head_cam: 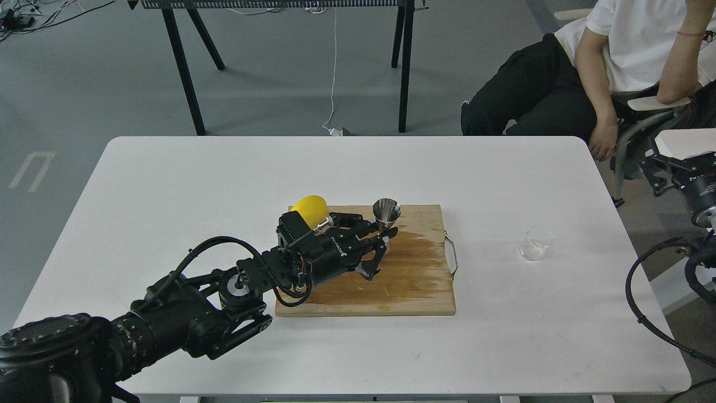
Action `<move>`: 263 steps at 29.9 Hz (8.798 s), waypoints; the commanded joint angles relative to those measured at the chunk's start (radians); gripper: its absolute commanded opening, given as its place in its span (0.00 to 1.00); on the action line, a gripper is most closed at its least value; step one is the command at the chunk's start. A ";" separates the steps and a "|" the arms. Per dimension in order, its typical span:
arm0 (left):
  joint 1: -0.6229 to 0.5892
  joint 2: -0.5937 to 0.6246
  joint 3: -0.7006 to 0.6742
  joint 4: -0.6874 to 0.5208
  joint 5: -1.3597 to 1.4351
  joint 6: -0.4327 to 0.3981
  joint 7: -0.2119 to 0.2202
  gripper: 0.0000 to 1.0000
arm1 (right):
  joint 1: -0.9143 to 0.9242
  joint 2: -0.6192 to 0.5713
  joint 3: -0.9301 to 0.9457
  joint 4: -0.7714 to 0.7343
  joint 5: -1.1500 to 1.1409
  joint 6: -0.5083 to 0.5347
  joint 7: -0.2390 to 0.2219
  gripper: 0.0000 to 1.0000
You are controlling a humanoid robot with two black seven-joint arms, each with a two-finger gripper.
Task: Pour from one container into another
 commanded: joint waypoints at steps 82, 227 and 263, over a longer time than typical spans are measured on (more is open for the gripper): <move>0.083 0.400 -0.641 -0.373 -1.643 -0.520 -0.194 0.99 | -0.192 -0.069 0.026 0.045 0.159 0.000 -0.004 0.99; 0.077 0.484 -0.722 -0.107 -2.255 -0.880 -0.046 1.00 | -0.010 0.261 -0.540 0.716 -0.434 -0.567 -0.112 0.26; 0.092 0.493 -0.722 -0.106 -2.257 -0.886 -0.048 1.00 | 0.080 0.291 -0.690 0.693 -0.807 -0.659 -0.104 0.26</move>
